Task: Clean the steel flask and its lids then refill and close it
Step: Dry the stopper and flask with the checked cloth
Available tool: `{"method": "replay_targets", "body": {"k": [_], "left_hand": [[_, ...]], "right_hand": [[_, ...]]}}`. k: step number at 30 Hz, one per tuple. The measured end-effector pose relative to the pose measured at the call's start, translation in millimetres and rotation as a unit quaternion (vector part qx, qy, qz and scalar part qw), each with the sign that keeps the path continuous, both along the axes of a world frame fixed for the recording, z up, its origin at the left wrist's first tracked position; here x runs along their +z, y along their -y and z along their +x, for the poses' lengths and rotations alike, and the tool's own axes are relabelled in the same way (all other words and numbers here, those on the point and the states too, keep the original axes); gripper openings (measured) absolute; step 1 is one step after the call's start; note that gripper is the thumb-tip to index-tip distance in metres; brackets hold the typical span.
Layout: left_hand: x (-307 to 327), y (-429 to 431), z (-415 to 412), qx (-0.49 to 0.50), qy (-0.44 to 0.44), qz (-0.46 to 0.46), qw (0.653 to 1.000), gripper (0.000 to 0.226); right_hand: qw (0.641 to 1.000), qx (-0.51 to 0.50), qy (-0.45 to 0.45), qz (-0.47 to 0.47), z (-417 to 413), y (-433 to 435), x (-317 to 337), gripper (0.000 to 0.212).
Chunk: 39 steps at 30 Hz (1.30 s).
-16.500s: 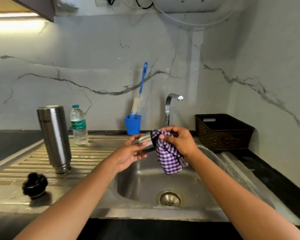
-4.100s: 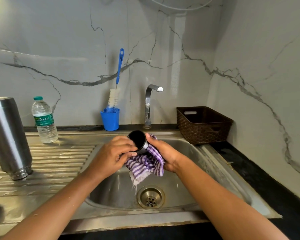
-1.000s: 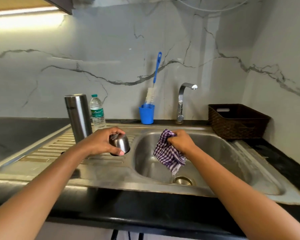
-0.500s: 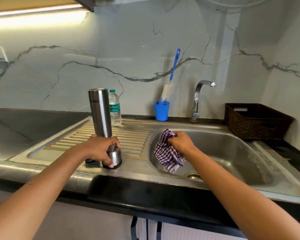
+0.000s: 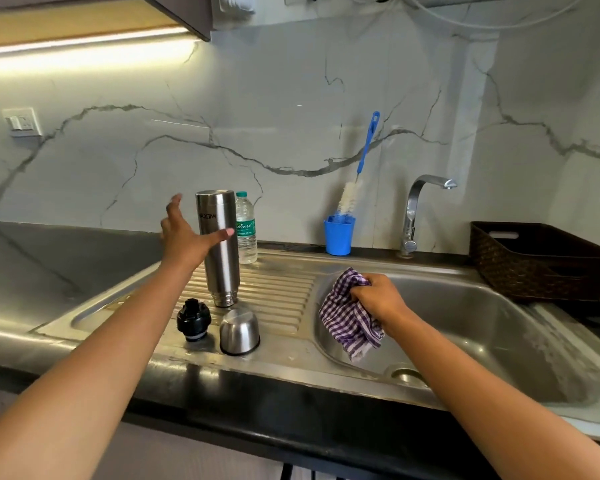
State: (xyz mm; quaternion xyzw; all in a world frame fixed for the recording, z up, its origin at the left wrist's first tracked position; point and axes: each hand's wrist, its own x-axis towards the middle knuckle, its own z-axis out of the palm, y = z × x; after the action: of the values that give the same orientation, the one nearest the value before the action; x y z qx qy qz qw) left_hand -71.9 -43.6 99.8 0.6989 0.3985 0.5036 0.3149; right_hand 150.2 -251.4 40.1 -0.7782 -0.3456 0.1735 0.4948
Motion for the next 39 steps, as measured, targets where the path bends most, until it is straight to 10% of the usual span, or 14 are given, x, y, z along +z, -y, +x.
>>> {"method": "replay_targets", "body": {"k": [4,10,28,39], "left_hand": [[-2.4,-19.2,14.9,-0.098,0.061,-0.145,0.983,0.117],[2.9,-19.6,25.9,-0.085,0.035,-0.115,0.989,0.074],[4.1,133.8,210.4,-0.253,0.063,-0.075,0.963,0.065],[-64.0,122.4,216.5,-0.268,0.325,-0.372,0.827,0.062]], "right_hand": [[1.000,0.004,0.003,-0.012,0.0,-2.4,-5.3,0.012],[1.000,-0.009,-0.006,-0.004,10.6,2.7,-0.9,0.017],[0.985,-0.171,0.011,0.034,135.6,110.2,9.2,0.024],[0.976,-0.178,-0.091,0.085,145.6,102.4,-11.3,0.029]]}}
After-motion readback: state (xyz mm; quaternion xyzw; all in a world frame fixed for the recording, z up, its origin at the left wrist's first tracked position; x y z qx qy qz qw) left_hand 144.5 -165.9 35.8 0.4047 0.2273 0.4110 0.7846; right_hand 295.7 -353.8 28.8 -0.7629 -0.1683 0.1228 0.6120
